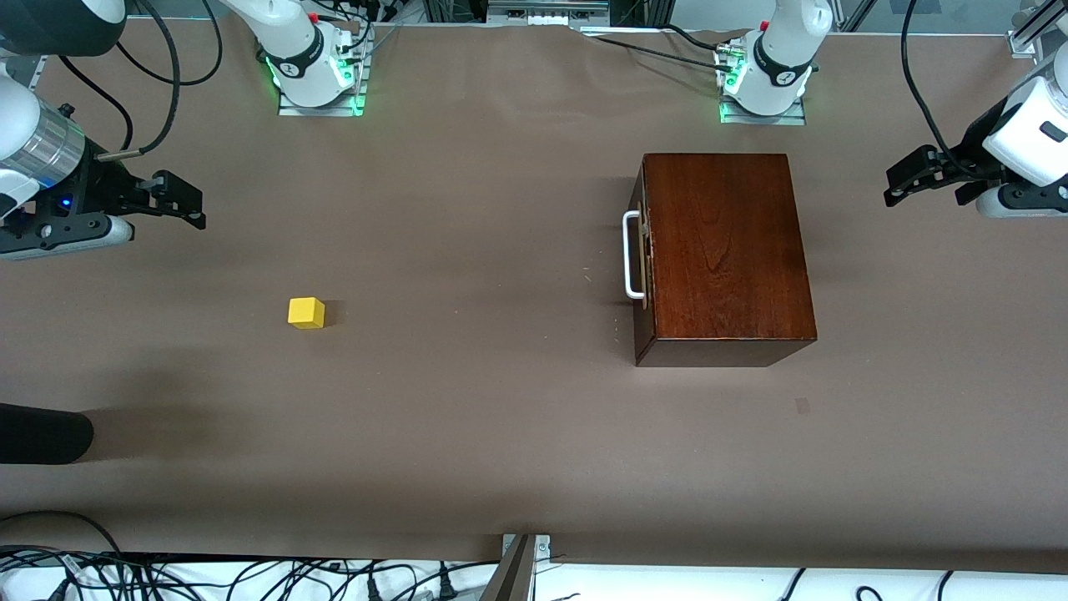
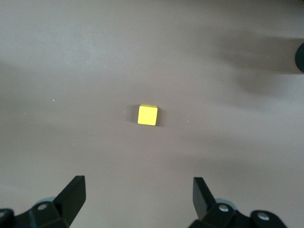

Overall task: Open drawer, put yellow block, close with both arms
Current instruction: 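Reach the left gripper to the white drawer handle of the box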

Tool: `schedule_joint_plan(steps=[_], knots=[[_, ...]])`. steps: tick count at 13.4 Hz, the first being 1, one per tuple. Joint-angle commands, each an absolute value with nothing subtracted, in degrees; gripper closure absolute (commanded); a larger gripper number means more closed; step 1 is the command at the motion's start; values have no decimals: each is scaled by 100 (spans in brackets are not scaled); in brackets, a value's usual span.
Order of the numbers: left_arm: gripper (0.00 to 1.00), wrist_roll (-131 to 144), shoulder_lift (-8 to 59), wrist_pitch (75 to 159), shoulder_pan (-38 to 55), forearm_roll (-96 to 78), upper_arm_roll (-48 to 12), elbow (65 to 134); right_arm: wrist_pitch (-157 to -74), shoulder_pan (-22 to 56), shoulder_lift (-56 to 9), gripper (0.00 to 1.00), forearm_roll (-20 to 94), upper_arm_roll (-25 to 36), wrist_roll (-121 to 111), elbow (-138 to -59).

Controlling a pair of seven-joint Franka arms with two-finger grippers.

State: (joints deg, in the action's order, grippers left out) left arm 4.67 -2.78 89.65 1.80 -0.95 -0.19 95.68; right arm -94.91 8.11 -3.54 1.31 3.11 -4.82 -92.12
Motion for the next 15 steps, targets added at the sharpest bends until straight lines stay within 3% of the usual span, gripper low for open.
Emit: schedule_joint_plan(steps=[1,6,9,12,15], knots=[[0,369,-176,8807,193,18,-35,9343,-9422,747,-404,0,105,272,-457,-9070],[0,395,-176,8763,193,9,-35,9343,-9422,747,-404,0,105,272,-457,-9070],[0,404,-158,7905,211,-17,-131,9352,-9431,747,-413,0,105,272,-457,-9070],[0,448,-53,7410,211,-62,-867,9413,-9431,738,-413,0,88,272,-457,-9070],[0,1252,412,7741,211,-88,-1895,9325,-9536,773,-413,0,-140,264,-474,-9070]])
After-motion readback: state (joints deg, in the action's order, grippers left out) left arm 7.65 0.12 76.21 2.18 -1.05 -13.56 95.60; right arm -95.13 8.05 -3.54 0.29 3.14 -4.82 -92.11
